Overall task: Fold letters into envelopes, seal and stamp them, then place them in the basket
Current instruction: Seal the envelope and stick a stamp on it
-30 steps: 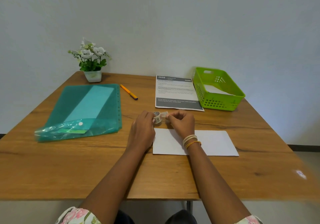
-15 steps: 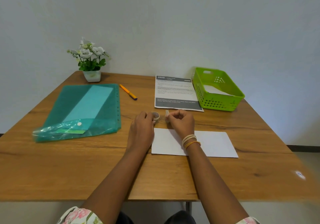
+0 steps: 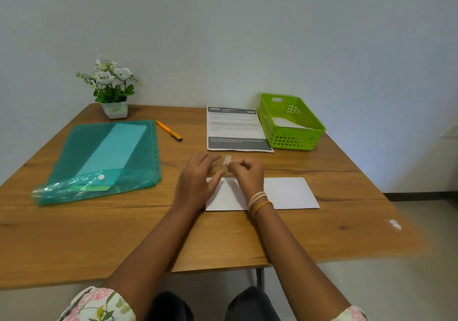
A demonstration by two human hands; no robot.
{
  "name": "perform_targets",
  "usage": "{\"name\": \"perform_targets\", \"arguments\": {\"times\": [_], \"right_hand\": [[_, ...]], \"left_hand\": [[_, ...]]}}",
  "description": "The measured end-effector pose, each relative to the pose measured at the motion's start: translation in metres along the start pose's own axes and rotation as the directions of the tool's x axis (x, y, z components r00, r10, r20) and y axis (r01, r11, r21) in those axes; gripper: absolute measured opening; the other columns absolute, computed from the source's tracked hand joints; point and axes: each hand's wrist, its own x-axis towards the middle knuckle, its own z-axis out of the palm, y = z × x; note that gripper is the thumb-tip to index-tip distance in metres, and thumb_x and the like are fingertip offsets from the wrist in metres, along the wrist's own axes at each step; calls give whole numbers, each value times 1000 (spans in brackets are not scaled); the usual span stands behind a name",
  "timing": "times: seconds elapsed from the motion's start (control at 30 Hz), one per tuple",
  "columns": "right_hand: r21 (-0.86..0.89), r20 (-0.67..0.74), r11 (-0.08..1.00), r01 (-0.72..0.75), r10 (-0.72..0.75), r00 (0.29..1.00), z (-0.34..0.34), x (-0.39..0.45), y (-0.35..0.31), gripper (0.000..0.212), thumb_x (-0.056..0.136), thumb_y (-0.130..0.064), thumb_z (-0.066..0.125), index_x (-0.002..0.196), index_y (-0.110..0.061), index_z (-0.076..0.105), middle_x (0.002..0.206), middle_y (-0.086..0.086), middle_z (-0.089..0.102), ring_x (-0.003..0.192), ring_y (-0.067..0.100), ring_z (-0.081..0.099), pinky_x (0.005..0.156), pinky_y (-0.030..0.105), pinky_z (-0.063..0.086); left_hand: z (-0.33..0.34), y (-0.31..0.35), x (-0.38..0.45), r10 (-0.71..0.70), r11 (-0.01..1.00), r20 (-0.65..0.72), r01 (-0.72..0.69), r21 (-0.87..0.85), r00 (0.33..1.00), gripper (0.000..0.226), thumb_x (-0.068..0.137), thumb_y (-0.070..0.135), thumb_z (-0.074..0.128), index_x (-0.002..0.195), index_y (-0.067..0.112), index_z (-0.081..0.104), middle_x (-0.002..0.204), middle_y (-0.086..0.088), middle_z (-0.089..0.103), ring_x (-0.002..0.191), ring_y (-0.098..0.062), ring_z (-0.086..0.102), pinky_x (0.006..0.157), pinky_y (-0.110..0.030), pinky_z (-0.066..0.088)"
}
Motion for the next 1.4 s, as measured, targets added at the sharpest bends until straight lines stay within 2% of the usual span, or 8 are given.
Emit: {"name": "perform_targets", "arguments": {"times": [0.13,0.33,0.6,1.0,1.1,1.2,1.3,1.4], "right_hand": [[225,4,950,-214,219,976,-14,-14,-6,14,80,-2,66,67,-7,64,76,16,64,73,23,59,72,33,51],[398,90,875,-275,261,961,-38,-37,-20,18,84,0,63,68,-7,59,71,12,62,69,19,59,75,31,52],[444,67,857,-262,259,963,-68,-58,-31,8,85,3,60,79,2,65,74,15,65,74,23,63,85,39,55],[498,35,819,-285,309,950,-117,-74,-40,16,83,5,57,71,-4,62,65,9,64,61,16,62,63,28,57],[482,36,836,-262,280,959,-127,-76,-41,6,86,-8,66,83,-7,61,75,7,64,71,17,62,74,30,54],[504,-22,828,-245,296,955,-136,-72,-38,6,88,-11,66,85,-8,61,79,7,62,78,19,59,85,33,52],[476,-44,841,-258,315,948,-142,-69,-33,5,87,-2,63,84,-6,64,79,11,63,72,18,61,79,30,56],[443,-74,861,-251,314,946,-146,-68,-29,5,84,1,66,82,-4,67,74,11,65,65,16,62,66,25,57]], "left_hand": [[0,13,-2,-1,996,-61,-4,-90,998,24,78,13,78,101,10,71,99,-3,69,94,-19,62,81,-26,48],[2,42,-9,57,984,-26,-61,-167,998,16,80,11,77,96,12,75,96,-1,73,92,-17,66,80,-31,52],[7,84,-12,-7,979,-96,-13,-203,995,17,81,12,74,98,12,74,97,-2,73,94,-18,65,81,-25,49],[30,133,-21,-64,967,-34,53,-248,997,11,85,17,71,95,15,74,92,1,72,87,-13,64,70,-27,53],[31,149,-17,-326,831,88,330,-448,941,10,85,18,71,93,18,77,86,7,74,81,-4,66,71,-19,52],[34,158,-6,-552,530,284,592,-607,784,8,83,16,74,89,13,78,81,1,74,75,-12,70,72,-27,58],[38,162,-1,-607,353,409,692,-630,682,13,83,14,74,93,6,76,81,-6,74,72,-17,72,66,-26,59],[44,167,-2,-618,295,449,720,-629,645,15,83,15,74,95,5,75,81,-7,74,74,-20,72,61,-23,57]]}}
